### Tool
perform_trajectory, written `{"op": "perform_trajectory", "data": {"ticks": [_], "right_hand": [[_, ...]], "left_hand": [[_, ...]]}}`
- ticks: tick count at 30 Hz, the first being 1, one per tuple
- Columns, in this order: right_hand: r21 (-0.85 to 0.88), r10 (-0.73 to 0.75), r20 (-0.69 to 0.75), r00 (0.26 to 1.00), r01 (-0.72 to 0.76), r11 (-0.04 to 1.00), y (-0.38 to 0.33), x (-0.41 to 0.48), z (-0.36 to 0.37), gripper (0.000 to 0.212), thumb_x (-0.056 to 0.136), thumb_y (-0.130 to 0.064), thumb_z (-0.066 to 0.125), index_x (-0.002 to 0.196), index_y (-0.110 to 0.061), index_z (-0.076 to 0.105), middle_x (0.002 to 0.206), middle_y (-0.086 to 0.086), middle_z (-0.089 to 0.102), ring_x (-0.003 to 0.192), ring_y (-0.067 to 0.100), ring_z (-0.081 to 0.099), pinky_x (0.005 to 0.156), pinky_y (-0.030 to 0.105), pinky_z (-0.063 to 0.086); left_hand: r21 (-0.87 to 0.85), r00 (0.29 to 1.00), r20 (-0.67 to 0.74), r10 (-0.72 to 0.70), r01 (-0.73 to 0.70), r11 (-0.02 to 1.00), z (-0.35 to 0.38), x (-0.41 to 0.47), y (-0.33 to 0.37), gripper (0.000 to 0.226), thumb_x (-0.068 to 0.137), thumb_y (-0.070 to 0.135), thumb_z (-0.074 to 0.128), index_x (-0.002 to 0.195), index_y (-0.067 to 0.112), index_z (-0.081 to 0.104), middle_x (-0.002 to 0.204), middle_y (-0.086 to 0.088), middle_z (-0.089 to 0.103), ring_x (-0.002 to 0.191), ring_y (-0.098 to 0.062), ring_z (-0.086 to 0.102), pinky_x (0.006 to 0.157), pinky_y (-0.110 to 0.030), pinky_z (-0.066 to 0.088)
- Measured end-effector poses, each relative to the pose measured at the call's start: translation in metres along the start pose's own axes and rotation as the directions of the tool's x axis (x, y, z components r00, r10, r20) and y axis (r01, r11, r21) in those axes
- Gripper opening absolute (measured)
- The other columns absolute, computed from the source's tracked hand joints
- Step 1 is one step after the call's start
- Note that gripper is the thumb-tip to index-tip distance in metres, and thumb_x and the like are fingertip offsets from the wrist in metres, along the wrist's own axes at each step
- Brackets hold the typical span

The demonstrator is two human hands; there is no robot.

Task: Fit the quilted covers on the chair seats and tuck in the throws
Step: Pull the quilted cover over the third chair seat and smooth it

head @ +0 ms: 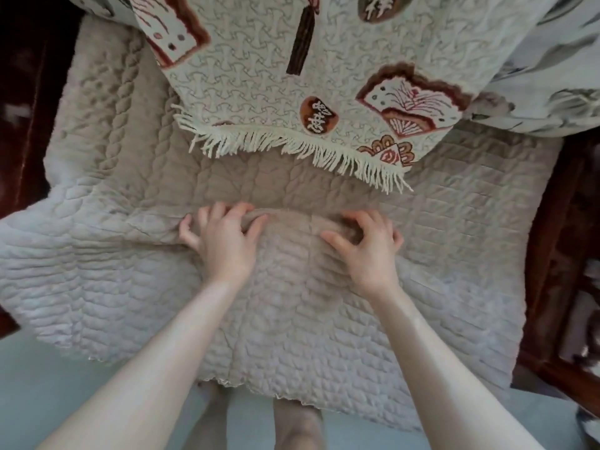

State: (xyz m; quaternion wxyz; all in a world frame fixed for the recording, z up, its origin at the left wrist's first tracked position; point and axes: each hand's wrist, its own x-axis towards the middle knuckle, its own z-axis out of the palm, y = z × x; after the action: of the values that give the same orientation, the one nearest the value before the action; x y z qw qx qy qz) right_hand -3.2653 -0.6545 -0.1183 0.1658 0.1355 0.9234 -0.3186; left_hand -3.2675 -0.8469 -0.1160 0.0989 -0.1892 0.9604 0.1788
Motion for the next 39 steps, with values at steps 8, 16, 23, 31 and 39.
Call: {"op": "perform_trajectory", "data": {"ticks": [8, 16, 23, 31, 39], "right_hand": [[-0.142, 0.078, -0.124, 0.989, -0.096, 0.985, 0.069, -0.046, -0.042, 0.033, 0.073, -0.049, 0.062, 0.084, -0.019, 0.073, 0.090, -0.002, 0.066, 0.097, 0.031, 0.055, 0.092, 0.036, 0.019], [-0.142, -0.028, -0.113, 0.993, 0.012, 0.990, 0.061, -0.001, -0.063, 0.020, 0.079, -0.038, 0.070, 0.085, -0.019, 0.074, 0.089, -0.001, 0.066, 0.097, 0.029, 0.053, 0.089, 0.035, 0.019], [-0.190, -0.127, 0.137, 0.982, 0.152, 0.970, 0.013, -0.016, -0.040, 0.050, 0.074, -0.056, 0.063, 0.116, -0.029, 0.066, 0.118, -0.007, 0.060, 0.114, 0.022, 0.043, 0.089, 0.026, 0.013], [-0.006, -0.334, 0.233, 0.913, 0.344, 0.939, -0.115, 0.007, 0.030, 0.040, 0.092, -0.043, 0.059, 0.130, -0.029, 0.058, 0.136, -0.009, 0.053, 0.127, 0.020, 0.036, 0.094, 0.027, 0.013], [-0.066, -0.439, 0.346, 0.830, 0.488, 0.871, -0.193, 0.029, 0.069, 0.043, 0.093, -0.038, 0.061, 0.133, -0.026, 0.056, 0.140, -0.008, 0.052, 0.127, 0.022, 0.039, 0.100, 0.033, 0.021]], "left_hand": [[-0.032, 0.968, 0.102, 0.227, -0.225, 0.974, 0.010, -0.022, 0.029, 0.023, 0.082, 0.041, 0.059, 0.090, 0.023, 0.071, 0.094, -0.003, 0.066, 0.101, -0.030, 0.054, 0.104, -0.062, 0.015], [-0.145, 0.997, 0.071, 0.013, -0.003, 0.989, 0.006, -0.027, 0.029, 0.019, 0.089, 0.038, 0.064, 0.096, 0.021, 0.068, 0.100, -0.001, 0.065, 0.107, -0.027, 0.052, 0.107, -0.040, 0.009], [-0.110, 0.995, -0.029, 0.092, -0.095, 0.989, -0.003, -0.022, 0.006, 0.055, 0.083, 0.059, 0.050, 0.110, 0.015, 0.068, 0.113, -0.008, 0.062, 0.117, -0.026, 0.049, 0.108, -0.042, 0.014], [-0.065, 0.951, -0.294, -0.100, 0.084, 0.994, -0.049, -0.013, -0.061, 0.051, 0.089, 0.034, 0.059, 0.130, 0.004, 0.051, 0.146, -0.021, 0.039, 0.132, -0.030, 0.031, 0.097, -0.048, 0.028], [-0.100, 0.893, -0.345, -0.289, 0.271, 0.957, -0.073, 0.000, -0.102, 0.083, 0.086, 0.050, 0.059, 0.146, 0.000, 0.030, 0.154, -0.022, 0.025, 0.143, -0.034, 0.022, 0.112, -0.051, 0.016]]}}
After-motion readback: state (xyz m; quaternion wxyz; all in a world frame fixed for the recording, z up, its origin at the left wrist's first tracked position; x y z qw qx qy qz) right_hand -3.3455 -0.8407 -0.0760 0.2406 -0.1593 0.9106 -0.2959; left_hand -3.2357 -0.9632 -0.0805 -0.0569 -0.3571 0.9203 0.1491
